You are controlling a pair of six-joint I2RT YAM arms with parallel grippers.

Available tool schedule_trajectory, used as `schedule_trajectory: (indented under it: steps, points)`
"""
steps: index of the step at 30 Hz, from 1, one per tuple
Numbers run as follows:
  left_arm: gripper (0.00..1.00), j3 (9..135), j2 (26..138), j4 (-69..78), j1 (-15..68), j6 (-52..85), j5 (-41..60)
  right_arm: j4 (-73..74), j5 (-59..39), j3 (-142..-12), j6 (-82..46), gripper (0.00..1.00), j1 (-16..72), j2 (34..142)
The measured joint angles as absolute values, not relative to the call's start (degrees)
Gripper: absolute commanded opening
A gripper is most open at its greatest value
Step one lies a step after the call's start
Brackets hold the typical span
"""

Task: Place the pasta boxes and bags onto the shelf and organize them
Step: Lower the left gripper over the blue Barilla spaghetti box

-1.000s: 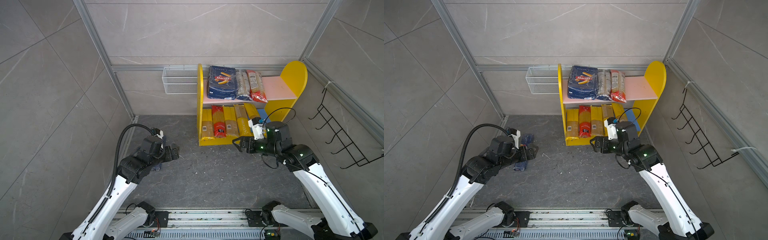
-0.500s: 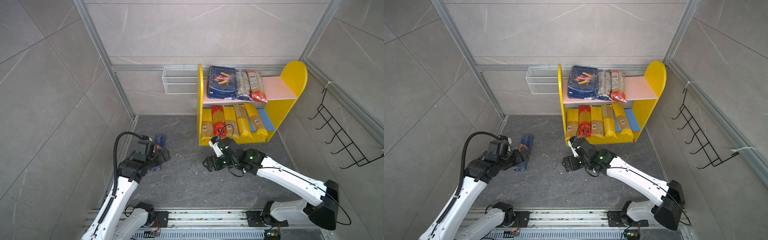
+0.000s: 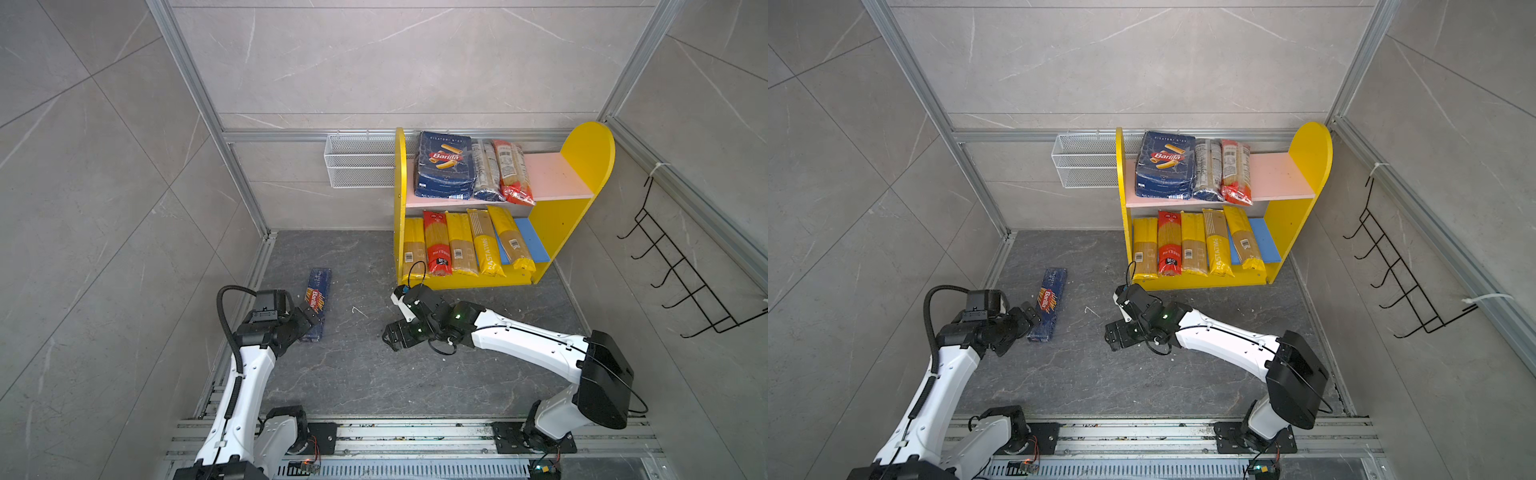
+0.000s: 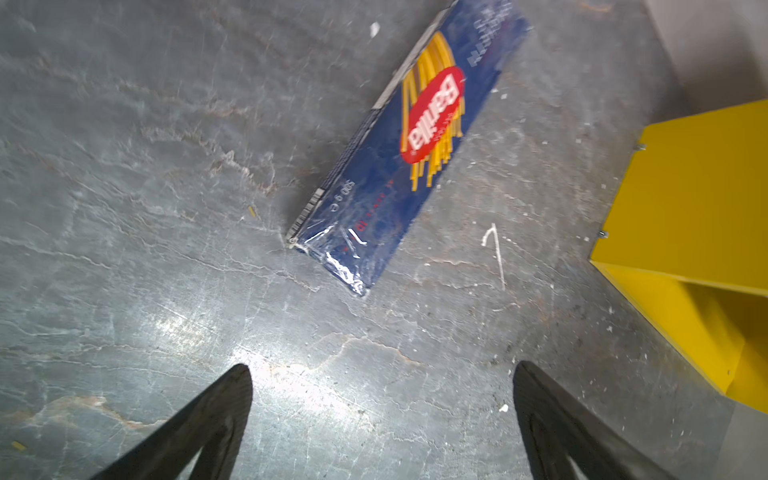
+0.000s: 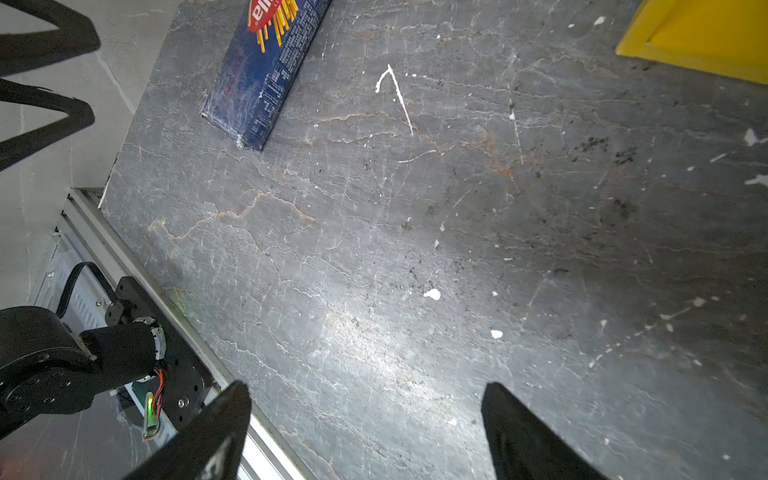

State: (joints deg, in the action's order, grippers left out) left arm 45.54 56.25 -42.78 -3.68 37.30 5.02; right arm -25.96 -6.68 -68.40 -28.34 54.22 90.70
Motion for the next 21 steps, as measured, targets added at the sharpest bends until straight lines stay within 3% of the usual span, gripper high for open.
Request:
schedule_trajectory:
  steps: [21]
  points:
    - [1.0, 40.0, 70.4, -25.5, -4.0, 39.3, -0.5, -23.6, -10.8, -68.1, -26.3, 0.89, 51.4, 92.6]
